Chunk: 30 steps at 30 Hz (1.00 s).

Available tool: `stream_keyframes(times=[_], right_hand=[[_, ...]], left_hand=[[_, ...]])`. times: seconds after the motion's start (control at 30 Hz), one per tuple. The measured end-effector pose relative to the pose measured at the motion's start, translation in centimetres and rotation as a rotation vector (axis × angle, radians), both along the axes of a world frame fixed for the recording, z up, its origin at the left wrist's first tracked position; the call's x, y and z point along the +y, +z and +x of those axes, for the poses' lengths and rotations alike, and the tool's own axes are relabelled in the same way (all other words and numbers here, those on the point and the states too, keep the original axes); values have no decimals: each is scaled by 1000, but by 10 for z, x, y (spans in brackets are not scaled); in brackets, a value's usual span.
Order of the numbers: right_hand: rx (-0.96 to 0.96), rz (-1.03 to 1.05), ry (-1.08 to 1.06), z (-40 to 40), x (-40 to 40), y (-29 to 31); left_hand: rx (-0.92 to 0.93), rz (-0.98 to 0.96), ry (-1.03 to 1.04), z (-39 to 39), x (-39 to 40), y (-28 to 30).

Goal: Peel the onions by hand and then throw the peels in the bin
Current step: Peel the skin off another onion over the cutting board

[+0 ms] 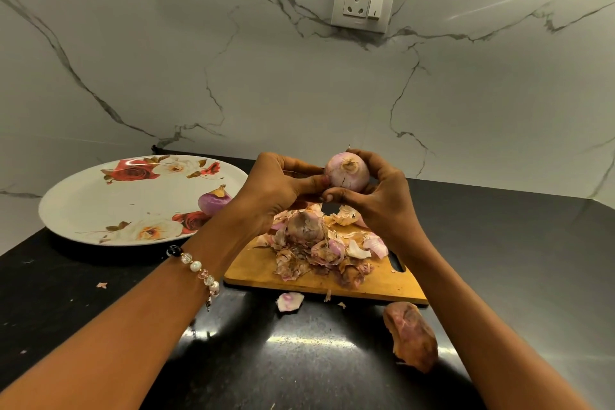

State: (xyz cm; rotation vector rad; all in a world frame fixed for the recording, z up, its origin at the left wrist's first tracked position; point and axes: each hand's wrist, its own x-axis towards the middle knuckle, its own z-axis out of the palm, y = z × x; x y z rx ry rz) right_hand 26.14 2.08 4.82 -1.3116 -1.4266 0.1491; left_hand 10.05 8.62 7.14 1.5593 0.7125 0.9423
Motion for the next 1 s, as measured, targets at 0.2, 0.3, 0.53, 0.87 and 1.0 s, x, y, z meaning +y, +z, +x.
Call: stream_keyframes(times=[0.2, 0.3, 0.53, 0.87, 1.0], right_hand=[[67, -3, 42, 1, 0, 0], [113, 3, 84, 1, -1, 3], [25, -2, 84, 1, -1, 3], [-110, -22, 51, -1, -1, 2], [-159, -22, 41, -2, -2, 3]], left_hand=[[47, 23, 5, -1, 7, -3], [134, 113, 111, -4, 12, -7], [79, 167, -28, -4, 6, 6], [125, 354, 6, -6, 6, 4], [165, 413, 32, -5, 7, 2]])
